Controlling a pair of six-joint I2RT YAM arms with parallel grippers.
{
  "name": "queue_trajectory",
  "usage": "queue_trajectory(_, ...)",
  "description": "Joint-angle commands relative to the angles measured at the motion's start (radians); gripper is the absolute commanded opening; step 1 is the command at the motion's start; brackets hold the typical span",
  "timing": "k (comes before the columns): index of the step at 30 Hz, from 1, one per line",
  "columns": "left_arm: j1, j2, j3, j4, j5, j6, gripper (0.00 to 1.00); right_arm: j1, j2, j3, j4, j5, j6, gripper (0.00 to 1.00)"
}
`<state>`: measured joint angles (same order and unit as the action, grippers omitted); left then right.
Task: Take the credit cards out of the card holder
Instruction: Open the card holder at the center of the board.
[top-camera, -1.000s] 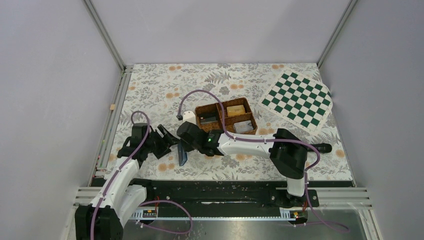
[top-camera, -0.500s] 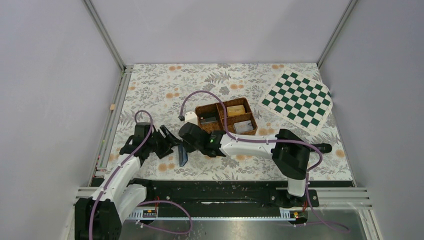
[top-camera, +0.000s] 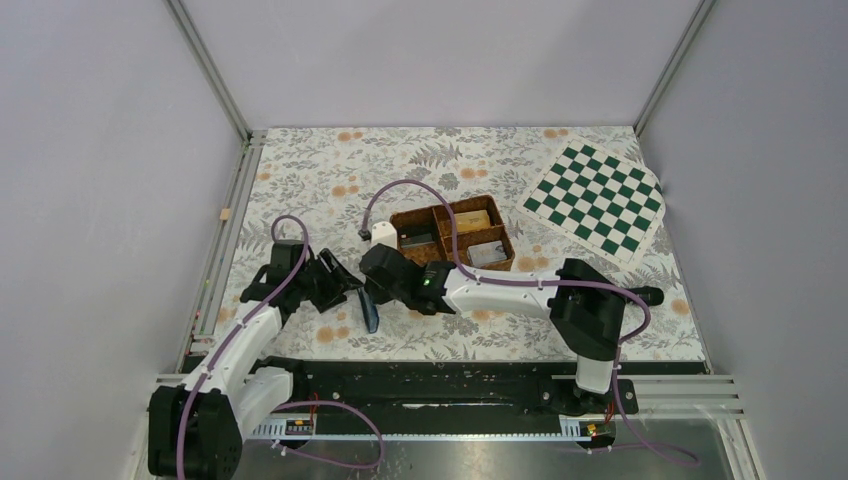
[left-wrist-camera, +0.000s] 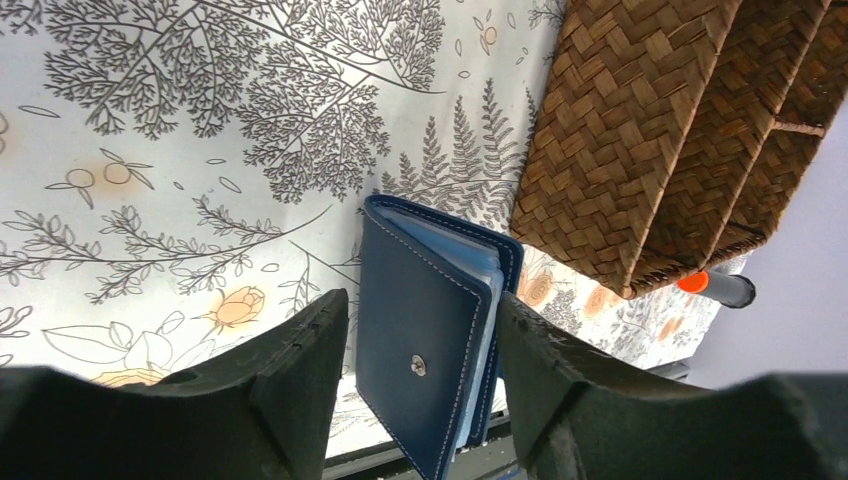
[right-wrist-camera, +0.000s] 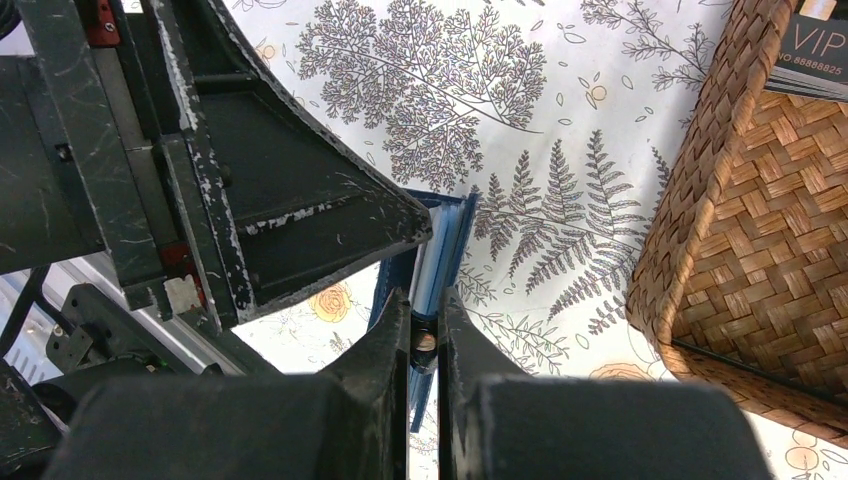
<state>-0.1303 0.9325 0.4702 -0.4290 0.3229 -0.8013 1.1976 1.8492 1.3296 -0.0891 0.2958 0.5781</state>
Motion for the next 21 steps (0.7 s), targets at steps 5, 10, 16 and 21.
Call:
queue_trajectory(5,-0.004,-0.030,0.047,-0.030,-0.088,-0.012,0.49,-0.004,-0.080,-0.060,0.022,0.047,0.031,0.00)
queue_trajectory(10,-0.003,-0.048,0.057,-0.054,-0.113,-0.007,0.49,-0.004,-0.105,-0.107,0.034,0.047,0.049,0.00)
queue_trajectory(16,-0.003,-0.057,0.061,-0.075,-0.117,0.001,0.48,-0.004,-0.137,-0.164,0.051,0.055,0.070,0.00)
queue_trajectory(21,-0.003,-0.055,0.053,-0.077,-0.118,0.000,0.35,-0.004,-0.169,-0.205,0.058,0.055,0.090,0.00)
